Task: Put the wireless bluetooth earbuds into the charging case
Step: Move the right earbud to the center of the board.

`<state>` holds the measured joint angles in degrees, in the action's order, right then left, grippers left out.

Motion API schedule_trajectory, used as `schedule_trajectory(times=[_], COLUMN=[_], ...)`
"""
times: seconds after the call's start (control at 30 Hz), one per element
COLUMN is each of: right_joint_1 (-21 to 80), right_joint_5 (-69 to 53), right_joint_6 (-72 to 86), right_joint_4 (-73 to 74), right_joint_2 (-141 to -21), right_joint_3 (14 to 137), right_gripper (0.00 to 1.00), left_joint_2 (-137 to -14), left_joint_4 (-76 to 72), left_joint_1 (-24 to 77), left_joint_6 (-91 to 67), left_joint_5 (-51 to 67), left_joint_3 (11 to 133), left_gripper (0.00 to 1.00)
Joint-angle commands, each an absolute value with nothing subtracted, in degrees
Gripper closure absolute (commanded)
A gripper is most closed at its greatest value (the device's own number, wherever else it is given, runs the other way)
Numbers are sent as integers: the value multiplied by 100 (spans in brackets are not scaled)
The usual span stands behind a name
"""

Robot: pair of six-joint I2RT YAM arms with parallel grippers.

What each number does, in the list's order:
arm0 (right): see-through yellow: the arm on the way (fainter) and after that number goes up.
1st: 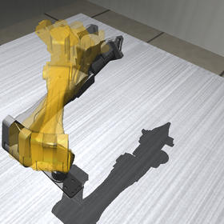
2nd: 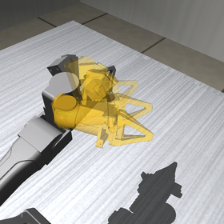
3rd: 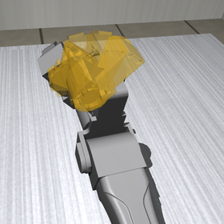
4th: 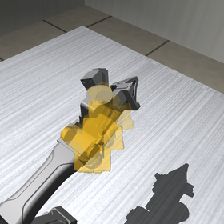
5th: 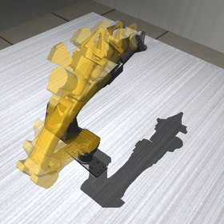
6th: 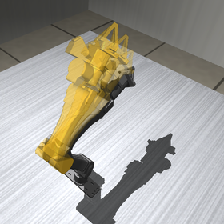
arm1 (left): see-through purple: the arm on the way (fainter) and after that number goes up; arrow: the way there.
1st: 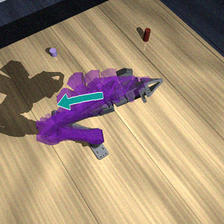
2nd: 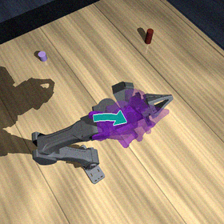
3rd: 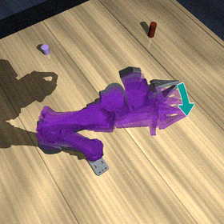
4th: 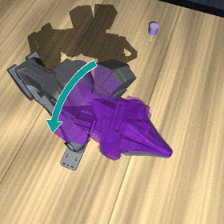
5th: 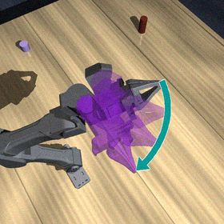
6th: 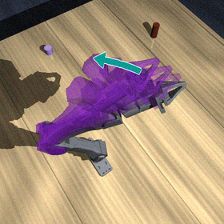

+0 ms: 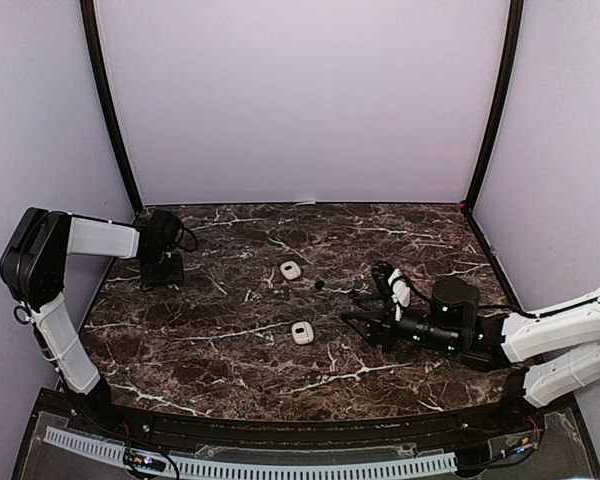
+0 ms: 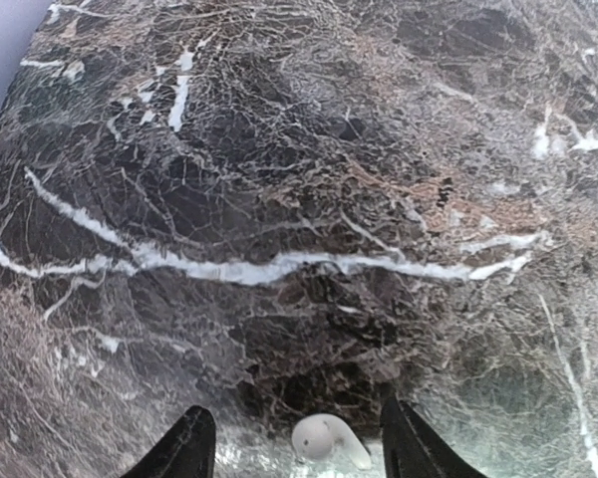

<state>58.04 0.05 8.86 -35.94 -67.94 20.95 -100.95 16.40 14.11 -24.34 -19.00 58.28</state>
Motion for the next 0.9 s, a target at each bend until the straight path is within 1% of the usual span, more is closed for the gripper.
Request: schedule_trajectory(times=[0.0,0.1,0.27,0.4,0.5,0.53,0.6,0.7,0.87], right_joint_1=[5757,5757,5757,5754,5748,5748,5752,5748,5748], right_joint_5=[56,12,-15,-53,-57,-60,-54,-53,-62], right_joint_6=[853,855,853,866,875,874,870,873,861], right_joint_4=[-3928,-3958,-3972,-3985,-3987,-3985,-3982,-3997,-3995], right_joint_2=[-6855,-6872,-6914,-6926,-6939,-6935,-6937,-6926,-6936], right_joint_3=[2025,2025,2039,2026,2022,2022,2028,2019,2013], right_gripper=[53,53,53,53,53,53,53,53,53], left_joint_2=[-10199,-10249,-10429,-10475,-10360,-10309,-10217,-10043,-9808], left_joint_4=[1758,1749,1860,2036,2080,2081,2079,2162,2160], left_joint_1=[1354,1355,1355,1359,1365,1370,1409,1558,2293], left_joint_6=[-2267,-2262,-2227,-2240,-2243,-2241,-2262,-2441,-2818], left_joint_5=[-1739,-1662,-1696,-1496,-1063,-840,-447,-352,48], left_joint_3=[6015,5995,6037,6093,6000,5940,5785,5530,5305], left_gripper=[45,52,58,65,76,78,79,80,78])
